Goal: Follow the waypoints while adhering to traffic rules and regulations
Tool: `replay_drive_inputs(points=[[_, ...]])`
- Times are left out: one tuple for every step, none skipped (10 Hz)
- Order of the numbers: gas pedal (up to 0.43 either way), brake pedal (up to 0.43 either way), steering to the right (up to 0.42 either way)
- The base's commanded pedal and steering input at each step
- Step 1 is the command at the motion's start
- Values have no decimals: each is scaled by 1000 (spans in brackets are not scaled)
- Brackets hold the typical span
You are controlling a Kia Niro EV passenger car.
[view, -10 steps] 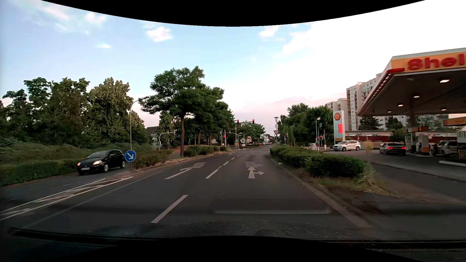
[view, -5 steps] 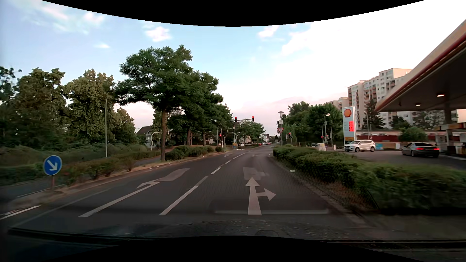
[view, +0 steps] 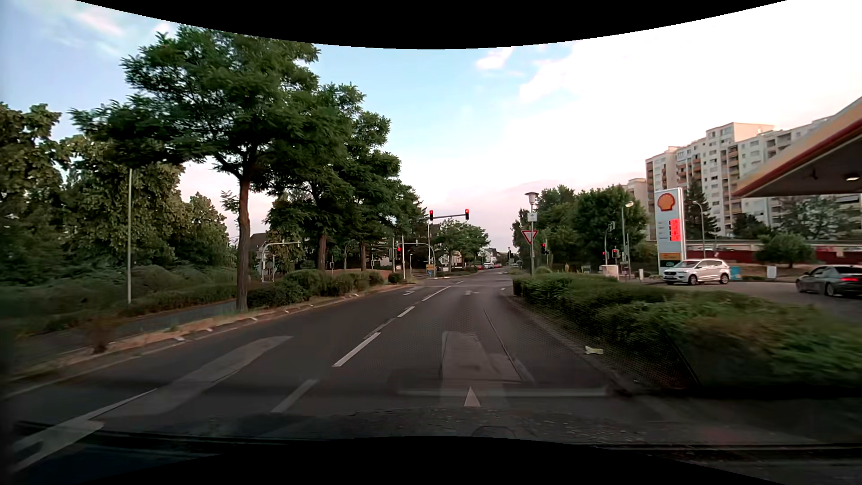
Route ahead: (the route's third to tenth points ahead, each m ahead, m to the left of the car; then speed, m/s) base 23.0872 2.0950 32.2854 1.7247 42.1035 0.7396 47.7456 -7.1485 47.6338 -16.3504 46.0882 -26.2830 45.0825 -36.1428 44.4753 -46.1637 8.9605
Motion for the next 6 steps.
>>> replay_drive_inputs(points=[[0,146,4],[0,152,4],[0,159,4],[0,165,4],[0,171,4],[0,177,5]])
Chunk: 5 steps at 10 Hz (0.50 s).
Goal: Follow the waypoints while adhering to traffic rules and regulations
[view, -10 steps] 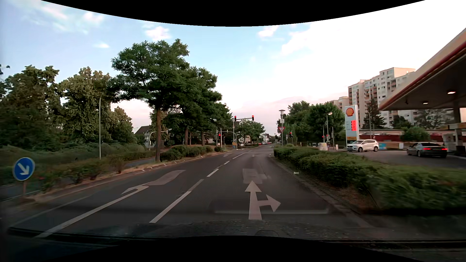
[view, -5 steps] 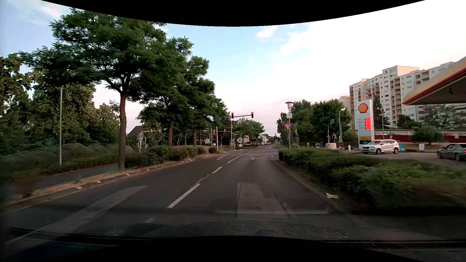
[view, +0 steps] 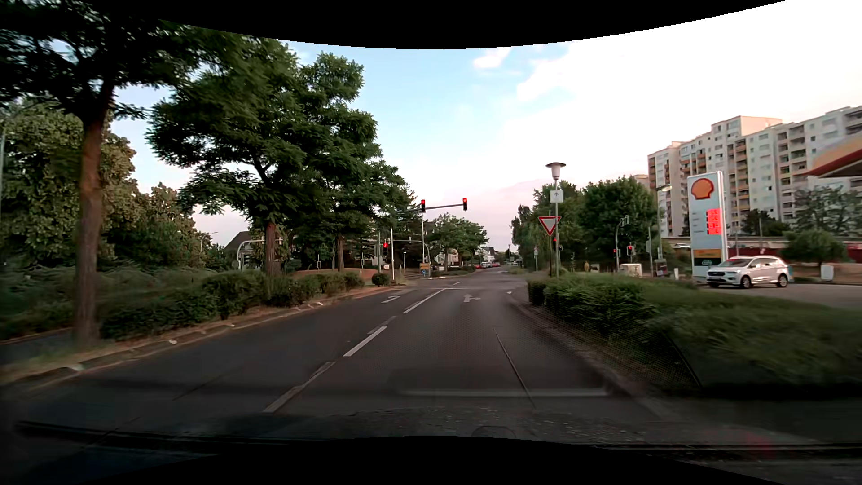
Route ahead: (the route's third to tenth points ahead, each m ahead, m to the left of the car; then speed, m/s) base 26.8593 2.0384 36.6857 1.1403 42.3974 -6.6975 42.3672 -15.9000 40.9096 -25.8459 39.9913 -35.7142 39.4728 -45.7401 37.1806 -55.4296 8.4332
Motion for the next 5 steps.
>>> replay_drive_inputs(points=[[0,183,5],[0,195,6],[0,195,5],[0,201,5],[0,213,6]])
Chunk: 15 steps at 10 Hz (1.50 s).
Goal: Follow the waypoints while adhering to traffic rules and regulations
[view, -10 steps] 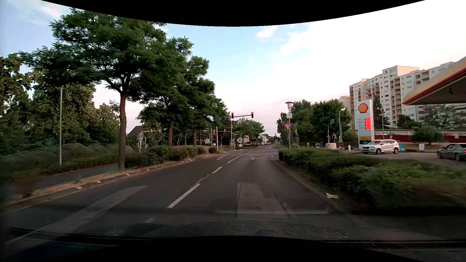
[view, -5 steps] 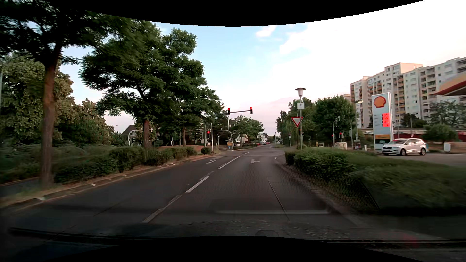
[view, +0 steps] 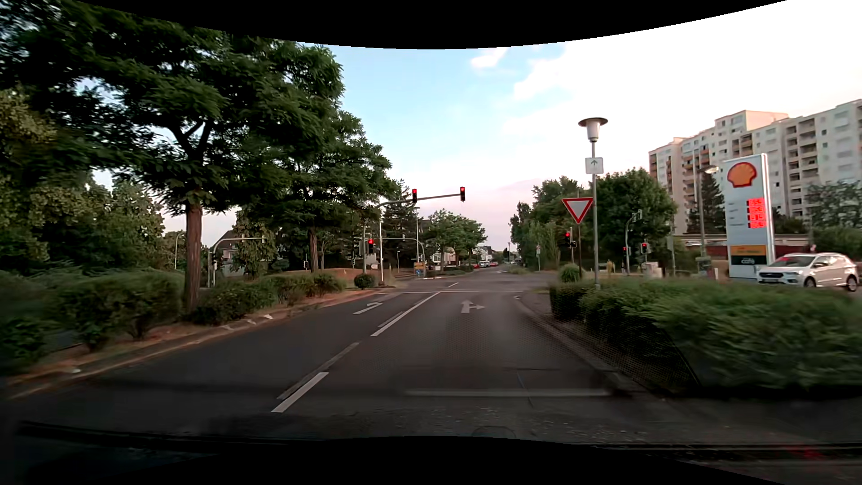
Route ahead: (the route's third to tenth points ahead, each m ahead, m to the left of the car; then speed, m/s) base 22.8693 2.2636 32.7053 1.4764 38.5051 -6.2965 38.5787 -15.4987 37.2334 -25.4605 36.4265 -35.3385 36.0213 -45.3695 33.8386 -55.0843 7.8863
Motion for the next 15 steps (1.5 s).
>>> replay_drive_inputs(points=[[0,220,6],[0,226,6],[0,232,6],[0,238,7],[0,244,9],[0,244,10],[0,244,13],[0,250,18],[0,250,22],[0,250,24],[0,256,28],[0,256,31],[0,256,36],[0,256,41],[0,256,47]])
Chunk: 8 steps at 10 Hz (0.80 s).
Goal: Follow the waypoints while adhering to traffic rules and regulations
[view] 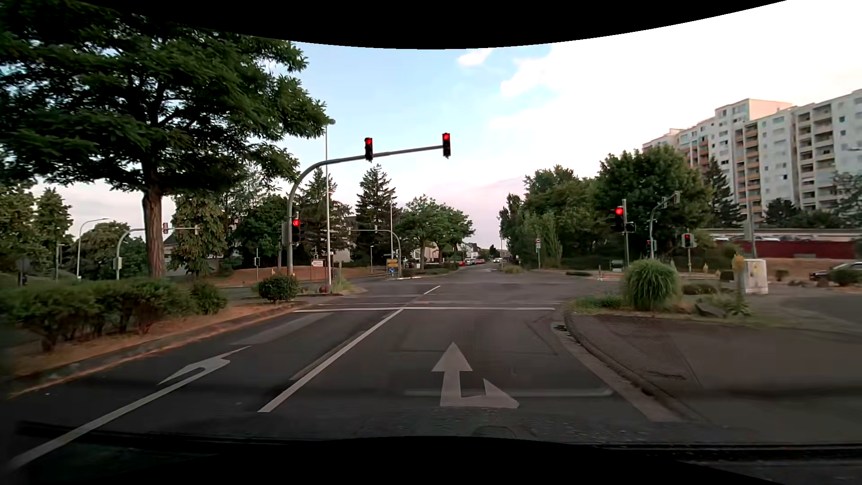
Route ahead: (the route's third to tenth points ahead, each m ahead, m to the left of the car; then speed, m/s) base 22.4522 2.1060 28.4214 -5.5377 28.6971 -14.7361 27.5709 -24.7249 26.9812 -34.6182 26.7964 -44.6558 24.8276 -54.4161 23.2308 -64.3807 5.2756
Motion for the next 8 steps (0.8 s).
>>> replay_drive_inputs(points=[[0,256,51],[0,256,53],[0,256,54],[0,262,55],[0,262,56],[0,256,56],[0,262,56],[0,262,56]])
